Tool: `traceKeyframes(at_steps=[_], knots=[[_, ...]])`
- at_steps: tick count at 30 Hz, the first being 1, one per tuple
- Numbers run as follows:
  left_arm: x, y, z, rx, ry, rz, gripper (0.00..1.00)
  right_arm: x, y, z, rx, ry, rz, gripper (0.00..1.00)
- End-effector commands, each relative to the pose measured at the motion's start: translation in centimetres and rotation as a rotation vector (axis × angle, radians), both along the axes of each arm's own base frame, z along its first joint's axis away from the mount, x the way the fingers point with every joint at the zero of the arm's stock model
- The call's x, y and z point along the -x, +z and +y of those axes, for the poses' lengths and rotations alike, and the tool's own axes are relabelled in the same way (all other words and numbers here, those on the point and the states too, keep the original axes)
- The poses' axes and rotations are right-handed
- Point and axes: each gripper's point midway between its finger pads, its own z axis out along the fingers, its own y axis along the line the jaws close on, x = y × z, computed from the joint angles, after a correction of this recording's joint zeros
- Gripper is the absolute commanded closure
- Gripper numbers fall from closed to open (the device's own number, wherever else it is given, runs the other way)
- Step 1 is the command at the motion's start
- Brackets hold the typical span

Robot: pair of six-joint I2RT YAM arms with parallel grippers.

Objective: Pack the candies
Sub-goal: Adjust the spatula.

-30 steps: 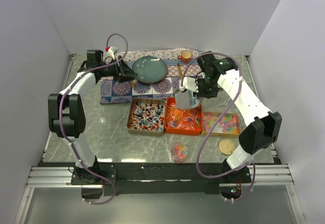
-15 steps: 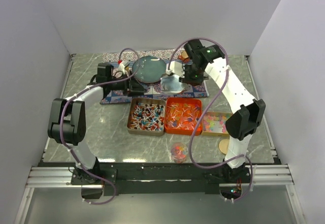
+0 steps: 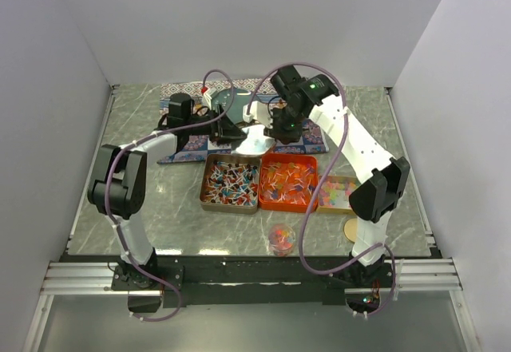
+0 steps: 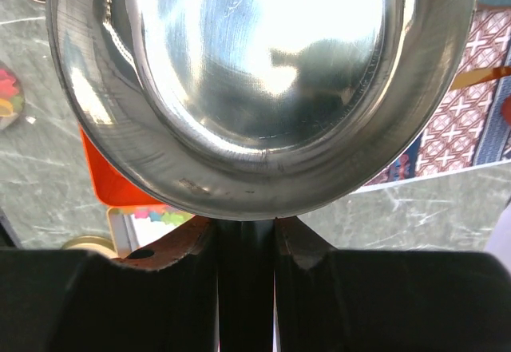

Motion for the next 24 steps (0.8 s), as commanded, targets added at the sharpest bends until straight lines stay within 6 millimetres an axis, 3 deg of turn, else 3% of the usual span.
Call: traceKeyframes(at_steps=[1,2,3,4,5,6,8,9,15,16,24], knots=[[-0.2,2.2,-0.6,0.071,-0.036,-0.07,0.48,1.6,0.8,0.2,-0.03,-0.002,0.05,1.0],[0.3,2.3,-0.6,0.09,-0.054,-0.07,0.56,1.7,0.7,0.2,-0.035,-0.004,0.054,1.0],[1.1,2.4,-0.7,0.118,-0.099,-0.064,0.79,1.8,0.4,0.4,-0.038,0.002,0.059,1.0],[1.7,3.2,-0.7,0.16,-0.121,-0.012,0.89,1.8,0.0,0.5,-0.042,-0.004,0.071,1.0],[2.3,4.2,-0.6,0.206,-0.15,-0.11,0.97,1.7,-0.3,0.7,-0.051,-0.014,0.077,1.0],[2.9,4.6,-0.4,0.235,-0.174,-0.05,0.99,1.5,-0.3,1.0,-0.068,-0.041,0.077,0.85],[2.7,4.8,0.0,0.251,-0.183,-0.069,0.99,1.4,-0.3,0.7,-0.072,-0.082,0.08,0.66],[2.7,4.8,0.2,0.249,-0.185,-0.06,0.99,1.6,0.1,0.5,-0.088,-0.087,0.08,0.45],[2.1,4.5,0.6,0.248,-0.189,-0.03,0.99,1.7,1.1,-2.8,-0.129,-0.146,0.075,0.41],[2.1,4.5,0.6,0.251,-0.19,-0.029,0.99,1.9,0.5,-3.2,-0.124,-0.153,0.084,0.41],[2.2,4.5,0.6,0.255,-0.202,-0.022,0.99,1.6,0.3,-3.1,-0.144,-0.165,0.055,0.44]])
